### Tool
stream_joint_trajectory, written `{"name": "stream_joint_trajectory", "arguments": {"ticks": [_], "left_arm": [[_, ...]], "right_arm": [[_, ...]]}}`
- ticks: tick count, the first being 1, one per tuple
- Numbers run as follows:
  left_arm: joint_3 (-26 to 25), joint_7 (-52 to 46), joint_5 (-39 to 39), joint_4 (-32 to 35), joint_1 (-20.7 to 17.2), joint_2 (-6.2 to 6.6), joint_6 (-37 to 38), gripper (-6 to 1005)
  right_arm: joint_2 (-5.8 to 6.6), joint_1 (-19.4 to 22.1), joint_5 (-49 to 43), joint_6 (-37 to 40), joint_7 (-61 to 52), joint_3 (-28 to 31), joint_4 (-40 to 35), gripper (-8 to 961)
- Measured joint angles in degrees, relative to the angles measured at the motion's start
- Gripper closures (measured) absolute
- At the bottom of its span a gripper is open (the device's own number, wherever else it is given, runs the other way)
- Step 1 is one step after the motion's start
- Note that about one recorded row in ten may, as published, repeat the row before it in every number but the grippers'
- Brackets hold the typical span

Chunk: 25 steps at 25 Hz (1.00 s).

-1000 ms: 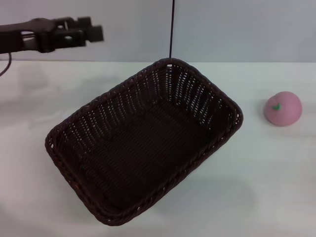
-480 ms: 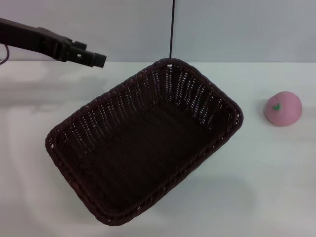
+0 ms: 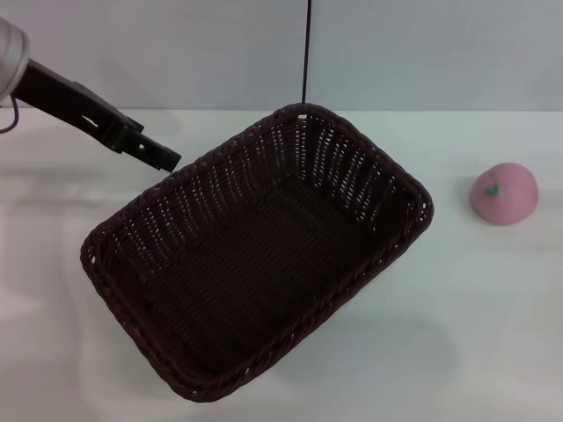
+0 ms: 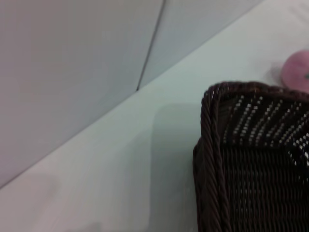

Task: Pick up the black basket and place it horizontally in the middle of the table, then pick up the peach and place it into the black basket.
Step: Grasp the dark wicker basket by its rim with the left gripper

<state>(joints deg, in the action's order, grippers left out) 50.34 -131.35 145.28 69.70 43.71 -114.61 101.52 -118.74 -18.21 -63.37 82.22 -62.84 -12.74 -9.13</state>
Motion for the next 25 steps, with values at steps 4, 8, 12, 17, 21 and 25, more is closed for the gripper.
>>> {"name": "stream_joint_trajectory", "arguments": {"ticks": [4,8,12,17,21,25], "left_arm": [[0.9,0.1,2.3,0.1,0.4,-1.25,-0.3,179],[1.9,0.3,4.4,-0.1,0.5,-2.58,-1.0,179],[2.4,0.4,4.8,-0.8,0.4,-2.91,-1.8,180],[3.4,0.7,4.9,-2.6,0.0,-3.13,-2.8,180],[5.4,1.8,4.9,-5.8,-0.1,-3.22,-4.9,181],[6.4,2.4,4.9,-7.7,-0.1,-3.24,-6.6,230]], "right_arm": [[0.0,-0.1,0.0,-0.9,0.0,0.0,0.1,253],[0.0,-0.2,0.0,-1.0,0.0,0.0,0.2,253],[0.0,-0.4,0.0,-1.3,0.0,0.0,0.2,253],[0.0,-0.7,0.0,-2.0,0.0,0.1,0.2,253],[0.0,-0.9,0.0,-2.7,0.0,0.1,0.2,253],[0.0,-1.1,0.0,-3.1,0.0,0.1,0.2,254]]}}
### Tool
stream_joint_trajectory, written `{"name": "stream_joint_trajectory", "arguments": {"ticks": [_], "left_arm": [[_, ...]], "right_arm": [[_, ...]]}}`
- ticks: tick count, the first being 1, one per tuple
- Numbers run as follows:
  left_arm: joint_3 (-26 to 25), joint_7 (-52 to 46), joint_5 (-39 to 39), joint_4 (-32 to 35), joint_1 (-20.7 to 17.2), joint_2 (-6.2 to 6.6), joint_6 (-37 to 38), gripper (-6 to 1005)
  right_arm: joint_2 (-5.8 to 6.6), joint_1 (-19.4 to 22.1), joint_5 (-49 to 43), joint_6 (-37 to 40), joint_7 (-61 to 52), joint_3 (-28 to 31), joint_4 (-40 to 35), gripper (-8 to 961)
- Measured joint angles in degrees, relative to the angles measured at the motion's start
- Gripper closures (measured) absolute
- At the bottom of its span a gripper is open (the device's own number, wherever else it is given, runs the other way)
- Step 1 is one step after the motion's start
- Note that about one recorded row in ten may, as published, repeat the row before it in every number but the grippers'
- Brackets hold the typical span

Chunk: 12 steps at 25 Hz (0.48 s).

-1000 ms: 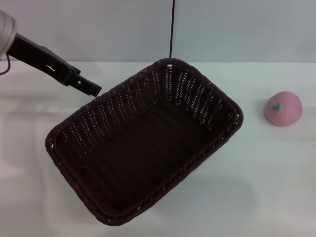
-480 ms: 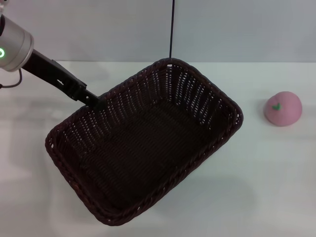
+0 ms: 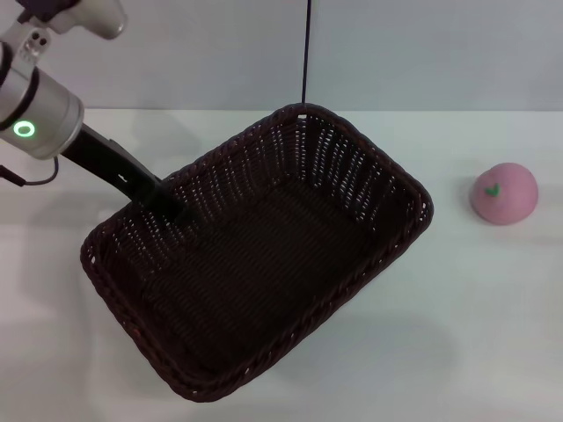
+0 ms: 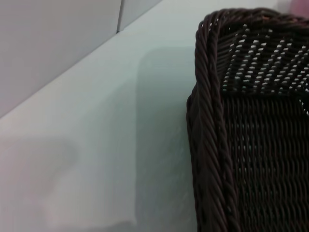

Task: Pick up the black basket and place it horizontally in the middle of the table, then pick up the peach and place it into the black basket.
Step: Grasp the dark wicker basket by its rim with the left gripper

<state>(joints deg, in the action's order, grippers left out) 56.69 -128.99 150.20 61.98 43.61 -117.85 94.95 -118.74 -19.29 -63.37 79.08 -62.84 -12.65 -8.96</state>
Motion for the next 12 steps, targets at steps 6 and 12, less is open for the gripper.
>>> {"name": "stream_joint_trajectory", "arguments": {"ticks": [6,12], "left_arm": [[0.7,2.9,-0.4,-0.8,-0.5,-0.1,-2.1,304],[0.7,3.3,-0.6,-0.8,-0.5,-0.11,-2.4,591]], "right_arm": [[0.0,-0.2,0.0,-0.2,0.0,0.0,0.0,254],[0.0,-0.3,0.0,-0.3,0.0,0.0,0.0,254]]}}
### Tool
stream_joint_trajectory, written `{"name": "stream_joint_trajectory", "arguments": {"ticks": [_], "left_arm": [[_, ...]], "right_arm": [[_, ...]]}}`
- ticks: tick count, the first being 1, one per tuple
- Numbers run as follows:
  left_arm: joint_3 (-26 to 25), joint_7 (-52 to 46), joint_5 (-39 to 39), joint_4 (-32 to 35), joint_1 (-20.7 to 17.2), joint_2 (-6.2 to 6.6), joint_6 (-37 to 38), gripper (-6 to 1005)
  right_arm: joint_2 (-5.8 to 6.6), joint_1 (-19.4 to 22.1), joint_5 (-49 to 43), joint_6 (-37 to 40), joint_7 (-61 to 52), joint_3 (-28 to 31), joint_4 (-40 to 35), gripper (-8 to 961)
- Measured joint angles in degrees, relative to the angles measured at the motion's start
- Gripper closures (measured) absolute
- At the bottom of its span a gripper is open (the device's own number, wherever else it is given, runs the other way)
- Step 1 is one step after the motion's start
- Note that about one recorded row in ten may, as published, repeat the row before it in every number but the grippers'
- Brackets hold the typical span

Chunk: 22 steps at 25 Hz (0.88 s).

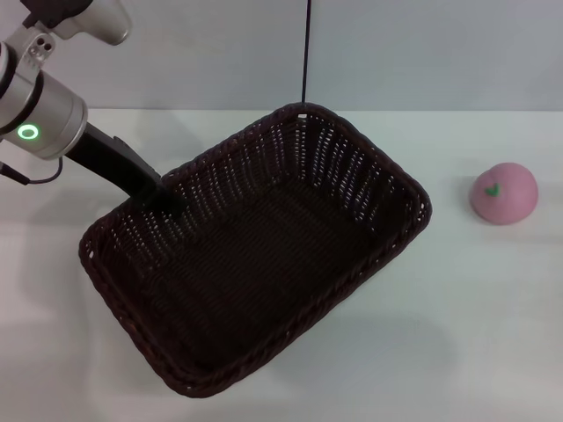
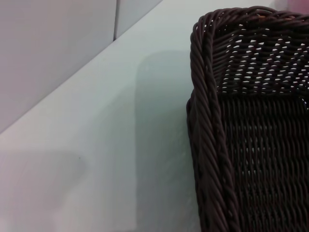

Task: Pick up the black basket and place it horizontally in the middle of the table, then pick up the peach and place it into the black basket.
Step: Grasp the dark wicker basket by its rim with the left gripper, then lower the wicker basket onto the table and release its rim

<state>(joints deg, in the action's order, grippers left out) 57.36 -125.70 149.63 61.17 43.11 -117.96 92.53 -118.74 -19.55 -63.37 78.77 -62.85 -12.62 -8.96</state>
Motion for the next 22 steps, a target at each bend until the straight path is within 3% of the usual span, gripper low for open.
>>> {"name": "stream_joint_trajectory", "arguments": {"ticks": [6,9,17,22], "left_arm": [[0.1,0.0,0.0,0.0,0.1,0.01,0.1,749],[-2.3,2.8,-4.0,1.5,-0.8,0.21,0.5,811],[-7.6,8.8,-12.0,4.2,-2.5,0.46,3.7,811],[-9.3,9.7,-17.2,5.6,-2.8,1.77,5.6,810]], "right_arm": [[0.0,0.0,0.0,-0.4,0.0,0.1,0.0,254],[-0.02,0.1,0.0,-0.5,0.0,0.1,0.0,254],[-0.08,0.3,0.0,-0.5,0.0,0.6,0.1,254],[-0.09,0.4,0.0,-0.5,-0.3,0.7,0.2,254]]}}
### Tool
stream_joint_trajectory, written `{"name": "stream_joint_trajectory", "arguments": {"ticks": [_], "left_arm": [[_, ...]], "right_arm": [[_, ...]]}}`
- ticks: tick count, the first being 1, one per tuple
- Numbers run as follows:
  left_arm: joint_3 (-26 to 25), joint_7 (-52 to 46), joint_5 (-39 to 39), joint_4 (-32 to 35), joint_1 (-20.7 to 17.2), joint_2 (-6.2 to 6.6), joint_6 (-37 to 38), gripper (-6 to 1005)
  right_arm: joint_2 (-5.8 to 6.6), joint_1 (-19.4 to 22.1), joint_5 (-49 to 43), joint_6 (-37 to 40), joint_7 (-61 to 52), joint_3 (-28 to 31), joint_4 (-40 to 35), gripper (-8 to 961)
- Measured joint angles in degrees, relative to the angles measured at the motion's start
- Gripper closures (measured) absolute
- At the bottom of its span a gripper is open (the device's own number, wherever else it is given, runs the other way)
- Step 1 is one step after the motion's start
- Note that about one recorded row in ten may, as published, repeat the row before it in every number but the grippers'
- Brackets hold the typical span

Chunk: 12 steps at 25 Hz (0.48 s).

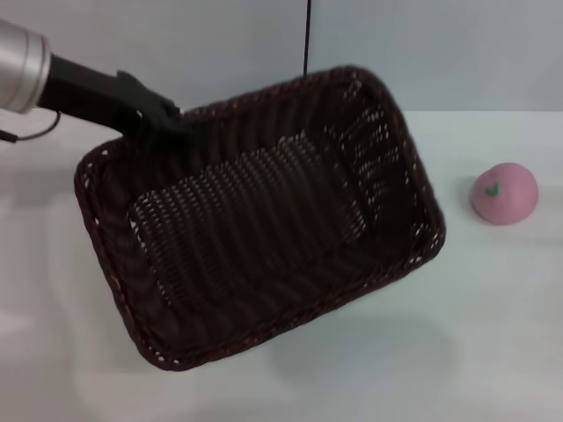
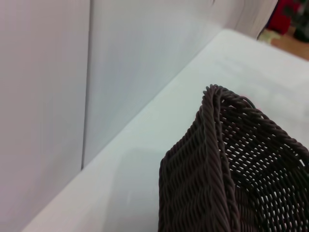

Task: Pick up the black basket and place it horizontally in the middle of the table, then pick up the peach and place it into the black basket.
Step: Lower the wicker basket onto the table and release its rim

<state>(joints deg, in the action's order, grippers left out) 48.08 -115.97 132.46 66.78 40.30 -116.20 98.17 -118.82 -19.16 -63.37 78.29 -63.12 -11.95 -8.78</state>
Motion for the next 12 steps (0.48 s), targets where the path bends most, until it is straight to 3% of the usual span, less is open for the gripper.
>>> {"name": "stream_joint_trajectory", "arguments": {"ticks": [2,7,12], "left_arm": [[-0.3,0.5,-3.2,0.4,-0.1,1.02,0.9,810],[-0.4,2.0,-7.2,0.3,0.0,2.15,2.2,810],[-0.5,7.0,-8.7,-1.4,1.5,2.56,5.8,811]], "right_arm": [[0.02,0.0,0.0,0.0,-0.3,0.0,0.0,254],[0.05,0.1,0.0,0.0,-0.4,0.1,0.0,254],[0.06,0.2,0.0,0.1,-0.7,0.5,0.0,254]]}}
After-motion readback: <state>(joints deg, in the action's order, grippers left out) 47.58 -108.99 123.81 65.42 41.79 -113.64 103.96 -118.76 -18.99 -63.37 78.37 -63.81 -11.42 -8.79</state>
